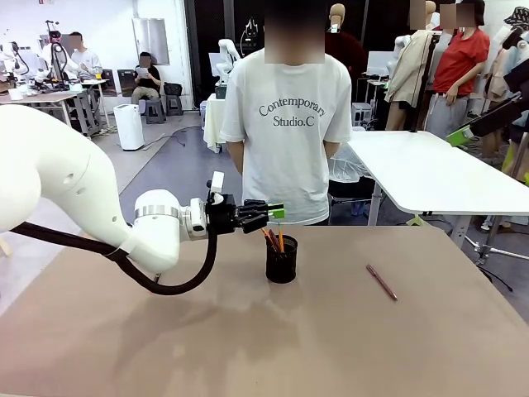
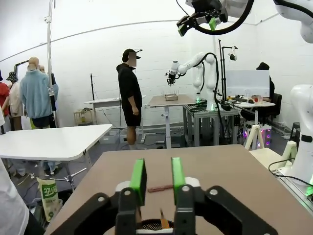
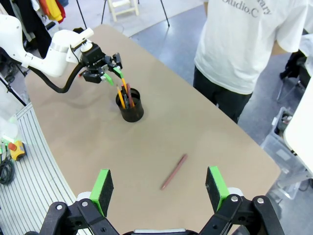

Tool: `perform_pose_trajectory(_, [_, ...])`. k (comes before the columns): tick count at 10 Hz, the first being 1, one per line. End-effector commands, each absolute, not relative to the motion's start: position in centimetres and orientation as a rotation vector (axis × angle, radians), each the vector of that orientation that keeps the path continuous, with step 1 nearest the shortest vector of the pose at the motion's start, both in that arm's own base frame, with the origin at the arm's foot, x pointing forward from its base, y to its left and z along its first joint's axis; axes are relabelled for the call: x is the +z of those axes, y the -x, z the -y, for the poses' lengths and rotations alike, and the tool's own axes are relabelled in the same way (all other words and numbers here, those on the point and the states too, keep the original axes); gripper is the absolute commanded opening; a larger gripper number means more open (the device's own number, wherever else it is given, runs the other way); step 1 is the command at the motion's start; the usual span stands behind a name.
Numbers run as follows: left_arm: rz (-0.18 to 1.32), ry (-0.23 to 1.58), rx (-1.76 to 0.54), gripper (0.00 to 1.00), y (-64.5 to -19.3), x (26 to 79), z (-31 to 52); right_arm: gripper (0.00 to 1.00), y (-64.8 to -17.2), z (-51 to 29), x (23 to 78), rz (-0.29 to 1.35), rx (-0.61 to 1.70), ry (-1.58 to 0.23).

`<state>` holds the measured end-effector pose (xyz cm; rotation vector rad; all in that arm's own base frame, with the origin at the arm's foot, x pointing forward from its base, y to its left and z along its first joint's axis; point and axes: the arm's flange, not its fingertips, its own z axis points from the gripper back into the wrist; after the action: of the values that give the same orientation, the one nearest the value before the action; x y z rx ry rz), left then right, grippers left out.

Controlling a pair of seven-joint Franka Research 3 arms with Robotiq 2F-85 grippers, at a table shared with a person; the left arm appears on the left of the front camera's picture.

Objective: Place the pens into the pen holder.
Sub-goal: Pick up a writing instrument from the table and place it into the Pen holder.

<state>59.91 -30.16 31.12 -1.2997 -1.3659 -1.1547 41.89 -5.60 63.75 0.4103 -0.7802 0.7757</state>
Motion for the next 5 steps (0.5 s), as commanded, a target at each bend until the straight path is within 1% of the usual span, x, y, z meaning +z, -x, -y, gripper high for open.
perform_pose_trajectory(1, [1.409,1.286,-1.178,0.84,-60.1,32.1,30.2,1.0,-42.0,5.5,63.9,0.796,0.779,-0.424])
perform_pose_trajectory(2, [1.412,1.284,-1.181,1.0,-59.9,32.4,29.9,1.0,-42.0,5.5,63.9,0.796,0.779,-0.424])
perform_pose_trajectory(5, [1.422,1.274,-1.193,1.0,-59.4,33.4,29.5,1.0,-42.0,5.5,63.9,0.796,0.779,-0.424])
